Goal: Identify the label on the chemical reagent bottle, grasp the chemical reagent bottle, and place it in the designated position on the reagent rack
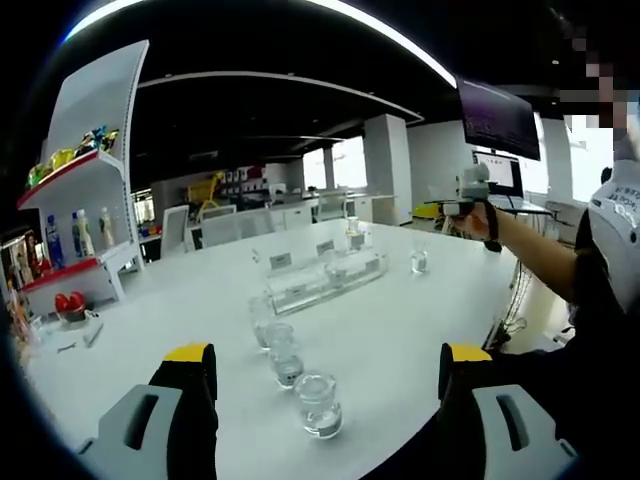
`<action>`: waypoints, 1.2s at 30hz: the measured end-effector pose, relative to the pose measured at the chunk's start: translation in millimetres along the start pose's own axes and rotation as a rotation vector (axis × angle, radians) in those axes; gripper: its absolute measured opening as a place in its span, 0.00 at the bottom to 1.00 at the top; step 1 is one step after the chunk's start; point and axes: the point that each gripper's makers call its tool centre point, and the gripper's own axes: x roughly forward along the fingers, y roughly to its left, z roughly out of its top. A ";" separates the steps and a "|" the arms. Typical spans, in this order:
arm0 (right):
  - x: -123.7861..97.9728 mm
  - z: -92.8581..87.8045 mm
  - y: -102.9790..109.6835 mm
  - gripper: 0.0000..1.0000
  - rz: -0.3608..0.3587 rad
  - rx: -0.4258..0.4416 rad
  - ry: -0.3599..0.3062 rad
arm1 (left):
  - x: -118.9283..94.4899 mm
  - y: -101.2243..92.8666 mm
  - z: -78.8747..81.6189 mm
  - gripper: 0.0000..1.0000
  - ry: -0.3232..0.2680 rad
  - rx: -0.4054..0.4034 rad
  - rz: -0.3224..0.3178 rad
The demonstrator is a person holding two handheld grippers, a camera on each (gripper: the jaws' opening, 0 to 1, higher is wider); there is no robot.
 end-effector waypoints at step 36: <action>-132.4 -37.1 11.4 0.97 -0.029 0.208 -0.015 | 4.3 -9.0 13.0 0.92 -0.043 -0.015 -0.001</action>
